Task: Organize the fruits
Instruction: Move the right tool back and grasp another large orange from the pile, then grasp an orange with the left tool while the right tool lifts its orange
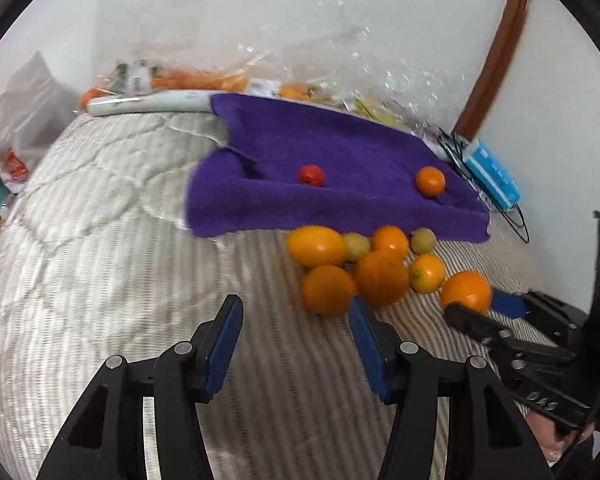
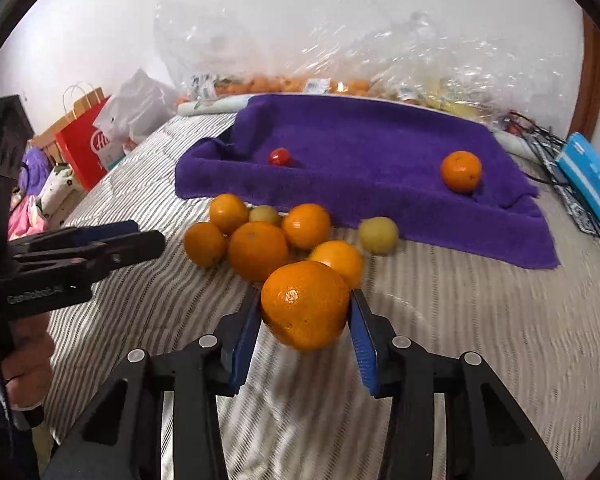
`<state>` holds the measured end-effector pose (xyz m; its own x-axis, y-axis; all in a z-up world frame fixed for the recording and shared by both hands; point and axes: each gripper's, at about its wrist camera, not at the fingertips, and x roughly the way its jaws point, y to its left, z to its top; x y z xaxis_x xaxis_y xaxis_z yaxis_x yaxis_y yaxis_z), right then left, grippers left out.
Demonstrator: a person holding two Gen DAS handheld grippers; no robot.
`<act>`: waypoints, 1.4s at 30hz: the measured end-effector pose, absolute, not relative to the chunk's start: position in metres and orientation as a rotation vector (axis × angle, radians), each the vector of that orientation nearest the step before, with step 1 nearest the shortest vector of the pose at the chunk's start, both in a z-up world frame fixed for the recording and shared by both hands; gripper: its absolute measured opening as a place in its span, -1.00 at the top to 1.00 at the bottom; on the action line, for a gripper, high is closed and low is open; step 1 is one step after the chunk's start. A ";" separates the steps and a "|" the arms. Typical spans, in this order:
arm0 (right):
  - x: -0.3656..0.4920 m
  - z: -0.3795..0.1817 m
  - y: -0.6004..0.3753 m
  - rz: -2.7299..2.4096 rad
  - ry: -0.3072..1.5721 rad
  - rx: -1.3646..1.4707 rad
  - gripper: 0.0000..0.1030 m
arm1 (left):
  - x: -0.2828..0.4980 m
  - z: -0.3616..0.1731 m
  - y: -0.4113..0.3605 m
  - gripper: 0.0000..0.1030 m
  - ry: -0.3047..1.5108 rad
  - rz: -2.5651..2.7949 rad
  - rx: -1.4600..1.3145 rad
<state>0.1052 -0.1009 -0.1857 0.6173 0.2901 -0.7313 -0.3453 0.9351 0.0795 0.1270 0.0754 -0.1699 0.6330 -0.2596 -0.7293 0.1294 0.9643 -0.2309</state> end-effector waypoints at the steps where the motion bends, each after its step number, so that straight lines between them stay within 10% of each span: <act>1: 0.104 -0.184 -0.109 0.349 0.825 -0.065 0.16 | 0.130 -0.172 0.068 -0.02 0.866 -0.220 -0.144; 12: 0.110 -0.189 -0.177 0.203 0.840 -0.014 0.16 | 0.146 -0.186 0.037 0.36 0.871 -0.117 -0.073; 42: 0.123 -0.207 -0.199 0.293 0.813 0.066 0.15 | 0.142 -0.186 0.054 0.37 0.829 -0.215 -0.242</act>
<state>0.1229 -0.1988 -0.2066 0.6492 0.2825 -0.7062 -0.2324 0.9577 0.1695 0.1419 0.0545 -0.1859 0.6569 -0.2815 -0.6995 0.0941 0.9510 -0.2944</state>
